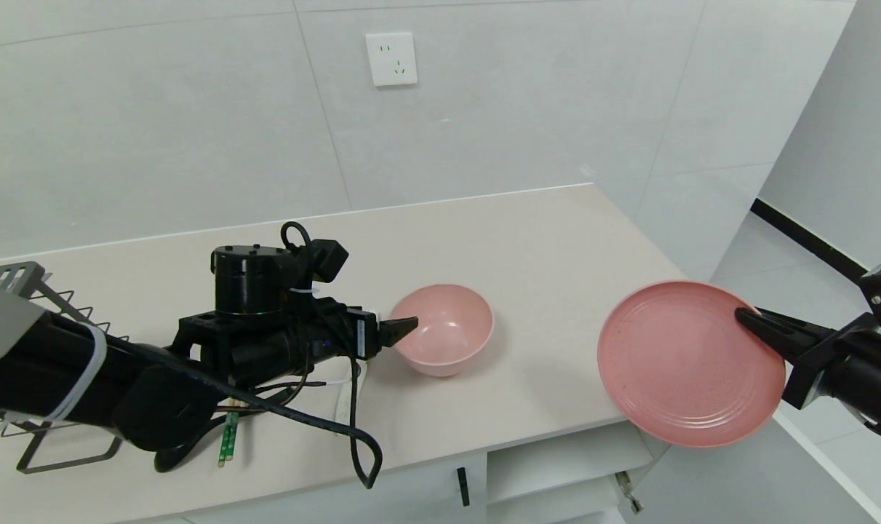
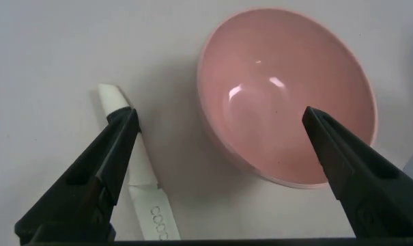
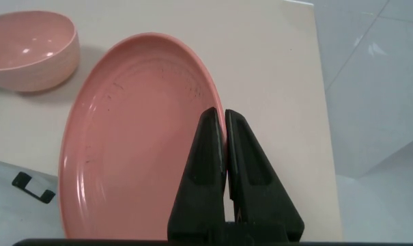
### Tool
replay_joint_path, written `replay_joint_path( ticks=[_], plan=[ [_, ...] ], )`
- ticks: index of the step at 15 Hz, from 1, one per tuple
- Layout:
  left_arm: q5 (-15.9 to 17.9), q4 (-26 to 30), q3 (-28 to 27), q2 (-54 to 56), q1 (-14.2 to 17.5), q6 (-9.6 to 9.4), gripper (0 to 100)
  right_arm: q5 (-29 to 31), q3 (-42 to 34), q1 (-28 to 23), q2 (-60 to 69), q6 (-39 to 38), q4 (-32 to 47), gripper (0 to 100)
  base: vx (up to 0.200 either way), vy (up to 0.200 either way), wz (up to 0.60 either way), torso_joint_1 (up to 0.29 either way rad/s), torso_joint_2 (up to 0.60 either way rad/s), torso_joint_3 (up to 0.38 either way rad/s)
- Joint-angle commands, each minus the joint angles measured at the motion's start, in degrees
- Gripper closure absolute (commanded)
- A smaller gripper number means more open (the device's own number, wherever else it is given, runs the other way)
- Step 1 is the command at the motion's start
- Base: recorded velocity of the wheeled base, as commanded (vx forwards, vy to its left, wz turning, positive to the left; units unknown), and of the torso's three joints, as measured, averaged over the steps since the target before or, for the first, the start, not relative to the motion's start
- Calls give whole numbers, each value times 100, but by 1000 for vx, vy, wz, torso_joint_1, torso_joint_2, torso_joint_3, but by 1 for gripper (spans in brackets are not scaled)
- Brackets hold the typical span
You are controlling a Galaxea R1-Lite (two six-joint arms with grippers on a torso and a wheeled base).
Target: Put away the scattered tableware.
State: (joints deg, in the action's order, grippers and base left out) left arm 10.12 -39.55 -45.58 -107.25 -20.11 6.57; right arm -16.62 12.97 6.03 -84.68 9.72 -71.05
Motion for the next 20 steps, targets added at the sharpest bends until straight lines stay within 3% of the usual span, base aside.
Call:
replay_joint_path(
  ticks=[1, 8, 14, 17, 18, 20],
  plan=[
    [-1, -18, -12, -173, -1, 11, 0, -17, 65, 12, -172, 4, -14, 100, 0, 0, 0, 0, 0, 0],
    [-1, -27, -346, -639, -247, 125, 0, -17, 118, 117, -163, 22, -58, 100, 0, 0, 0, 0, 0, 0],
    [-1, -44, -294, -771, -326, 134, 0, -52, 92, 117, -137, 30, -58, 100, 0, 0, 0, 0, 0, 0],
    [-19, -159, -170, -762, -326, 231, 0, -52, 109, 135, -146, 39, -111, 100, 0, 0, 0, 0, 0, 0],
    [-27, -185, -153, -762, -326, 239, 100, -52, 127, 135, -137, 39, -138, 100, 0, 0, 0, 0, 0, 0],
    [-36, -387, 58, -736, -326, 292, 100, -52, 39, 135, -49, 48, -138, 100, 0, 0, 0, 0, 0, 0]
  ],
)
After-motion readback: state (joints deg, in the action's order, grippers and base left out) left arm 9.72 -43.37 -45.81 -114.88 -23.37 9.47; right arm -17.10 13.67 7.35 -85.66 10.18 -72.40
